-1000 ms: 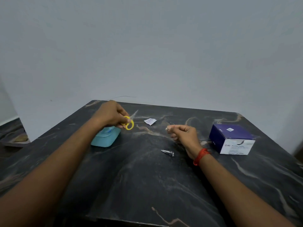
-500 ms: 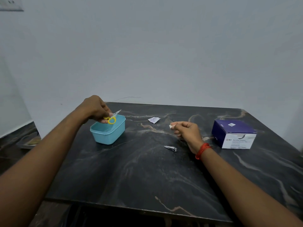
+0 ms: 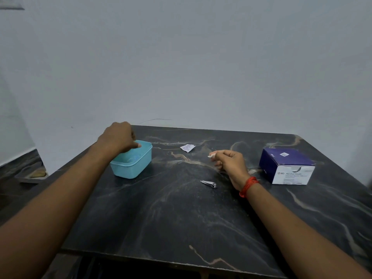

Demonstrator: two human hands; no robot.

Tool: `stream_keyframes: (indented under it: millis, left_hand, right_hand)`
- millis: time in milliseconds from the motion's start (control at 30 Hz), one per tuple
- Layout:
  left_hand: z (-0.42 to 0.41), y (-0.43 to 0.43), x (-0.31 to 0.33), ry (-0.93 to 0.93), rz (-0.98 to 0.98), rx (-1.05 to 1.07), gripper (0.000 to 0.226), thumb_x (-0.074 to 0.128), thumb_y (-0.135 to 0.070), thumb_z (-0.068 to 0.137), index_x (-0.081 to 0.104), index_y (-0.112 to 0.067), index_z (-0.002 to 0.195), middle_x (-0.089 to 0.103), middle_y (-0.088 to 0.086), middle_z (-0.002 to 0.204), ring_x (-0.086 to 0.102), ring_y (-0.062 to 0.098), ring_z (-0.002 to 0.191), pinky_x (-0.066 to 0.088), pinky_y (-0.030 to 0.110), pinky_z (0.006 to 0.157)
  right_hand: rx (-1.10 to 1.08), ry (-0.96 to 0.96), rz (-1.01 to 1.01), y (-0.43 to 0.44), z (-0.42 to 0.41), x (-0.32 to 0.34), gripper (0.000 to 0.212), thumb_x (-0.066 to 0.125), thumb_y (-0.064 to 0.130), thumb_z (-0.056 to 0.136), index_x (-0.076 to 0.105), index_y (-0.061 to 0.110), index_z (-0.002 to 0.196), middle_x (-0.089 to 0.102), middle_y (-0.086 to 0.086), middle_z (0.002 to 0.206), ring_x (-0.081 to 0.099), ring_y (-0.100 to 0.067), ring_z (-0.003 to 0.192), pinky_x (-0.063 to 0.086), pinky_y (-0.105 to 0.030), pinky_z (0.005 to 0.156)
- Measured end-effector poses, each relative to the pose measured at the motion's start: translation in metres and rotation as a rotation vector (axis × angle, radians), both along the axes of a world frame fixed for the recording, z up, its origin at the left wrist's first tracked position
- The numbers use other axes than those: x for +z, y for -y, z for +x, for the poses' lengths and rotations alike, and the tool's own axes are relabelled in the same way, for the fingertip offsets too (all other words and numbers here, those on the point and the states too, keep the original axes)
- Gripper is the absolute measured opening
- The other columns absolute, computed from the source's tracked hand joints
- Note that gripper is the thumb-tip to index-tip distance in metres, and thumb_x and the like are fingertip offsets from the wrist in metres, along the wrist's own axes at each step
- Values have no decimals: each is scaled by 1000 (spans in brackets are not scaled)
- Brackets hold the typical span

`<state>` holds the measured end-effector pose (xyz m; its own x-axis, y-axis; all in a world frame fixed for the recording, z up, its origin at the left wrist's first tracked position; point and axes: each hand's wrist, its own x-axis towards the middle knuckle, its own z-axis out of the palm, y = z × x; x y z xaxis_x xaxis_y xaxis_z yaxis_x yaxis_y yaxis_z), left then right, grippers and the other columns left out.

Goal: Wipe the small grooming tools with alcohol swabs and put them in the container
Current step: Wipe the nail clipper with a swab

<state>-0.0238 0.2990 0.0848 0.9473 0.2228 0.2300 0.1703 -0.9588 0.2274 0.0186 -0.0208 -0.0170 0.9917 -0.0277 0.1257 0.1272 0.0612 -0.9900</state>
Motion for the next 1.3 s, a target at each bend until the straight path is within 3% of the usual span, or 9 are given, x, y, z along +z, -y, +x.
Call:
stream_keyframes:
  millis: [133, 300, 433, 533, 667, 833, 1067, 1200, 1300]
  left_hand:
    - [-6, 35, 8, 138, -161, -256, 22, 80, -35, 81, 76, -18, 95, 71, -2, 89, 63, 12, 84, 46, 24, 74]
    - [2, 94, -21, -56, -136, -601, 26, 84, -27, 76, 78, -23, 101, 76, -8, 91, 66, 0, 74, 40, 3, 62]
    - [9, 133, -52, -193, -172, -801, 40, 87, -36, 72, 75, -23, 108, 74, -10, 93, 62, 1, 71, 48, 12, 68]
    - [15, 148, -65, -208, -162, -848, 34, 86, -40, 72, 77, -27, 102, 73, -7, 91, 60, 4, 71, 50, 24, 73]
    - [23, 152, -70, -192, -197, -856, 19, 86, -33, 74, 79, -25, 91, 73, -5, 87, 64, 10, 75, 50, 24, 71]
    - [34, 134, -74, -96, -420, -743, 16, 89, -23, 71, 78, -19, 82, 76, -7, 76, 61, -3, 63, 46, 10, 63]
    - [32, 122, -94, -43, -1239, -536, 14, 79, 1, 78, 74, -2, 90, 73, 16, 77, 71, 17, 66, 61, 24, 67]
    - [34, 124, -100, -33, -1322, -507, 19, 79, 1, 78, 73, 4, 95, 75, 13, 76, 73, 17, 67, 60, 21, 64]
    - [37, 123, -102, -51, -1334, -522, 18, 79, 2, 78, 72, 4, 95, 75, 11, 75, 74, 18, 69, 61, 23, 65]
  right_hand:
    - [5, -12, 36, 0, 1, 0, 9, 70, 8, 79, 76, 1, 80, 70, -10, 72, 47, -11, 53, 36, -22, 48]
    - [13, -24, 110, 2, -3, 7, 19, 59, 10, 83, 76, 4, 79, 69, -11, 74, 51, -13, 58, 36, -23, 53]
    - [-5, -29, 128, 2, -6, 11, 15, 61, 6, 84, 75, 1, 83, 69, -10, 74, 52, -14, 60, 35, -24, 54]
    - [-23, -42, 127, 2, -5, 11, 15, 60, 2, 84, 75, 3, 83, 70, -10, 74, 53, -13, 60, 37, -24, 55]
    - [-44, -47, 102, 2, -3, 9, 9, 66, 2, 83, 74, 6, 80, 68, -11, 72, 52, -13, 58, 37, -23, 52]
    - [-60, -57, 40, 3, 0, 7, 9, 70, 2, 82, 75, 9, 82, 62, -13, 77, 48, -13, 60, 36, -25, 52]
    - [-69, 12, -111, -1, -6, 7, 9, 75, 4, 84, 75, 1, 92, 69, -6, 68, 56, -5, 53, 44, -16, 49]
    - [-73, 67, -176, -10, -12, 9, 9, 76, 7, 84, 76, 5, 92, 73, -19, 80, 57, -6, 55, 44, -14, 49]
    - [-88, 104, -191, -14, -14, 10, 4, 75, 10, 85, 77, 14, 84, 73, -11, 73, 58, -8, 60, 45, -14, 51]
